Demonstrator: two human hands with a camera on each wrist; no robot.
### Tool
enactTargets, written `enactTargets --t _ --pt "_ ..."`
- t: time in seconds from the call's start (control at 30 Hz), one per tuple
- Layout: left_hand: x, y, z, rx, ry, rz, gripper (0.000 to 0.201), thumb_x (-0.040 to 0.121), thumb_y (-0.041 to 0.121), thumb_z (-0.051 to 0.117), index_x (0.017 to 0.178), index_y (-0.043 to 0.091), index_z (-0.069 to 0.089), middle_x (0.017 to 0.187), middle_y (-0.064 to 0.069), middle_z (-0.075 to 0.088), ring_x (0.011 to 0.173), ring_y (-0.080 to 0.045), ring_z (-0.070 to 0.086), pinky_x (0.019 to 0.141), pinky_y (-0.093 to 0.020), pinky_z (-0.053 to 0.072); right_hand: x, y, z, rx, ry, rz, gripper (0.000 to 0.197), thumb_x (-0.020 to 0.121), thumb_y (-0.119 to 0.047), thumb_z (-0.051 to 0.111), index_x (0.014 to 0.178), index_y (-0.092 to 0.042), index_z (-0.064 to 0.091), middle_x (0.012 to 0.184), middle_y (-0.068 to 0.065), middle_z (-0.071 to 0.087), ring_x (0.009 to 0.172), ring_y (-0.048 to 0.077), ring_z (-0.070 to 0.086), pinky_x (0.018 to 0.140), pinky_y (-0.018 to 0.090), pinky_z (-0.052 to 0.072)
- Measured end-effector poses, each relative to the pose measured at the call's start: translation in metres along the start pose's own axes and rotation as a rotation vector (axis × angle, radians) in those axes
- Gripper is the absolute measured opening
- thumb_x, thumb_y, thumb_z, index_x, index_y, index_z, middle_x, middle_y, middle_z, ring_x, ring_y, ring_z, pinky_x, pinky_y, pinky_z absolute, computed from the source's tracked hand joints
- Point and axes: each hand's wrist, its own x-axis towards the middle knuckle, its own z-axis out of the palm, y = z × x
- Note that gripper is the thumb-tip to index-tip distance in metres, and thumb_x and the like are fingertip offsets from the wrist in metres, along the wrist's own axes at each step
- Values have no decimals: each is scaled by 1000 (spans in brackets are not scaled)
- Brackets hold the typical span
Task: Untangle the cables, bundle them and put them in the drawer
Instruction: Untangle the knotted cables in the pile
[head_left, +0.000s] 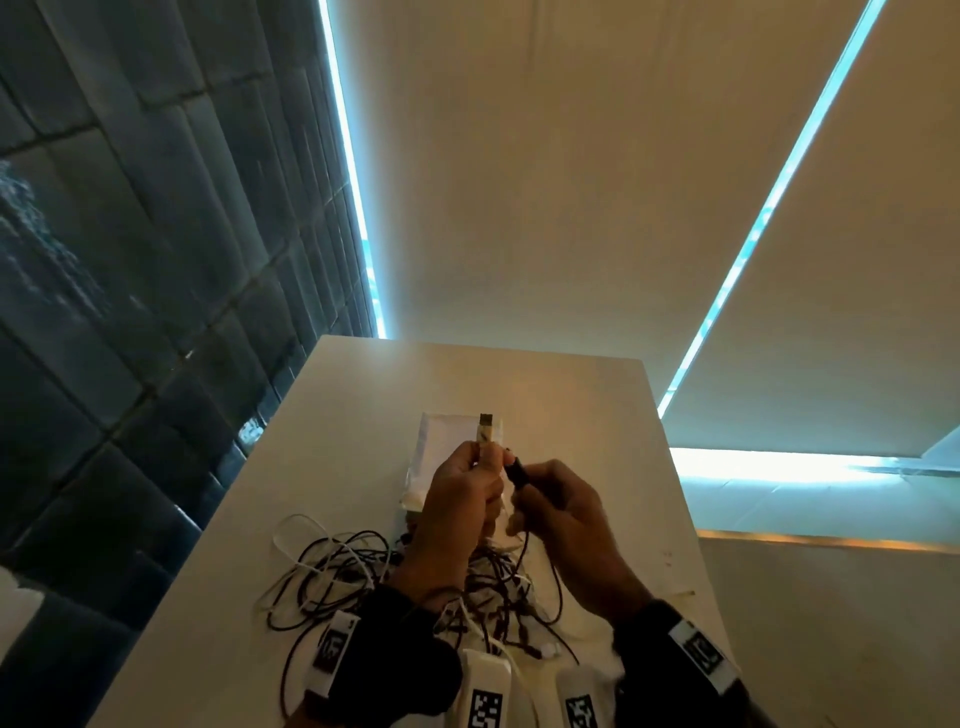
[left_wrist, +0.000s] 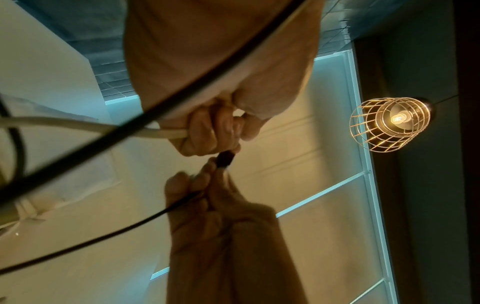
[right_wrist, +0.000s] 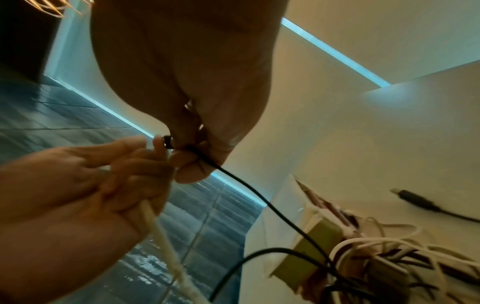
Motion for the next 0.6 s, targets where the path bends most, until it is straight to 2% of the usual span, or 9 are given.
enactTargets --t 0.07,0.1,0.17,0.23,0.3,0.37,0.47,0.53,0.6 --pt "-2 1 -2 105 30 19 26 98 38 48 99 15 59 60 -3 54 47 -18 52 53 -33 53 -4 -11 10 52 -16 -48 10 92 2 56 100 6 56 88 26 63 68 30 60 66 37 56" --pt "-3 0 -3 132 39 30 27 95 42 52 102 17 60 76 -9 64 63 -26 64 65 -44 59 -5 -16 15 77 -7 -70 12 90 0 59 99 7 55 88 28 64 66 31 61 64 38 56" --pt "-6 1 -5 142 49 49 25 93 40 57 105 18 61 99 -14 68 85 -28 69 75 -52 58 -6 -21 20 96 17 -93 18 87 -6 64 94 6 54 85 28 65 63 30 64 61 37 57" --pt "-8 3 -5 156 38 60 19 94 35 57 99 18 65 94 -14 70 83 -29 69 73 -54 58 -6 -21 23 83 39 -95 24 84 -13 68 90 5 53 79 26 65 59 28 64 58 37 56" --pt "-9 6 -8 171 16 84 22 96 35 53 91 20 69 69 -2 69 63 -25 64 60 -44 59 -7 -17 22 44 32 -66 27 84 -19 68 89 3 52 73 21 62 56 25 59 55 35 52" --pt "-7 10 -12 192 40 133 27 95 38 49 87 20 68 45 8 48 41 -8 42 42 -25 41 -11 -11 19 -11 -32 -32 25 89 -21 63 92 1 53 66 10 59 55 20 54 53 31 49" --pt "-4 12 -18 143 51 181 30 91 42 48 90 19 67 45 9 37 37 -3 29 39 -20 27 -16 -3 16 -23 -98 -30 16 95 -14 56 88 0 57 61 -2 57 53 13 50 52 25 45" --pt "-6 12 -18 191 -2 194 29 92 42 48 92 22 68 47 10 43 41 -3 38 43 -21 36 -16 -4 19 -6 -112 -56 15 95 -12 54 85 -2 60 61 -5 57 52 11 46 50 23 42" --pt "-8 11 -17 258 -19 202 30 93 43 47 89 23 69 54 9 56 55 -8 56 56 -30 53 -15 -9 25 26 -123 -84 17 95 -13 55 85 -1 60 65 -6 58 52 10 44 49 22 41"
